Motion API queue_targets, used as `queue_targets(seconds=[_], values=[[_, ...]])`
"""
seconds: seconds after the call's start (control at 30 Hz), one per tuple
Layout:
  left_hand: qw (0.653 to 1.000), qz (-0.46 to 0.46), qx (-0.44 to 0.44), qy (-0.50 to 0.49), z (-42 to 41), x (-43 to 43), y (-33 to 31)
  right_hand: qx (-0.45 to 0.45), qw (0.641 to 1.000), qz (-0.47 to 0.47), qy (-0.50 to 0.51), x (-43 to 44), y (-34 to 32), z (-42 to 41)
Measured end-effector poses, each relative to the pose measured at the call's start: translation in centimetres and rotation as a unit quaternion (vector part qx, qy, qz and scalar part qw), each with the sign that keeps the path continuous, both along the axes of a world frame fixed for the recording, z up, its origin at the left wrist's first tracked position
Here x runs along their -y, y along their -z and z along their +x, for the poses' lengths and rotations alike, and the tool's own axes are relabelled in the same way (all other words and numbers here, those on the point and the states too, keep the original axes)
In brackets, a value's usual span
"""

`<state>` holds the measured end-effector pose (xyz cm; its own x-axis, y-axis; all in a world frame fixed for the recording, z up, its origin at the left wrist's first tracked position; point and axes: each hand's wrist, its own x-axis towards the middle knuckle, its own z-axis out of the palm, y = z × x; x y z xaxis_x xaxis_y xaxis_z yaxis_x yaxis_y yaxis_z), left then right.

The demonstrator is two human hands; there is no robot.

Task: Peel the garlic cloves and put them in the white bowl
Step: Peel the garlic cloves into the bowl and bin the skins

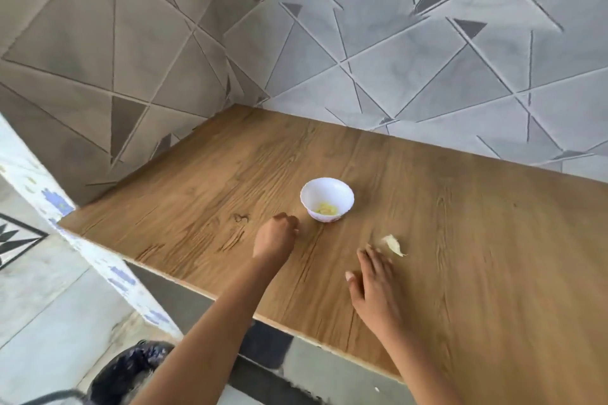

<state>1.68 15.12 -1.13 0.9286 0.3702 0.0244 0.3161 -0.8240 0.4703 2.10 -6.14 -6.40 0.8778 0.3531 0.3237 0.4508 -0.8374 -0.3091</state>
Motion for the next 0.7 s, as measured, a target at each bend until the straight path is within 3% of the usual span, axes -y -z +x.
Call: queue_targets(seconds=[0.1,0.2,0.33,0.57,0.7], values=[[0.999,0.01,-0.007,-0.036,0.5,0.1,-0.3,-0.015,1.0,0.006,-0.002,0.4,0.1,0.5],[0.995,-0.029,0.061,-0.07,0.5,0.1,-2.0,-0.04,0.999,-0.005,-0.001,0.3,-0.2,0.4],[0.993,-0.021,0.116,-0.022,3.3,1.2,-5.3,-0.047,0.999,-0.016,0.002,0.4,-0.2,0.3],[0.989,0.108,-0.065,0.078,8.6,2.8,-5.5,-0.089,0.996,0.012,-0.01,0.8,-2.0,-0.7],[0.984,0.119,-0.092,0.099,9.2,2.8,-5.1,-0.088,0.995,0.029,-0.032,1.0,-1.6,-0.4]])
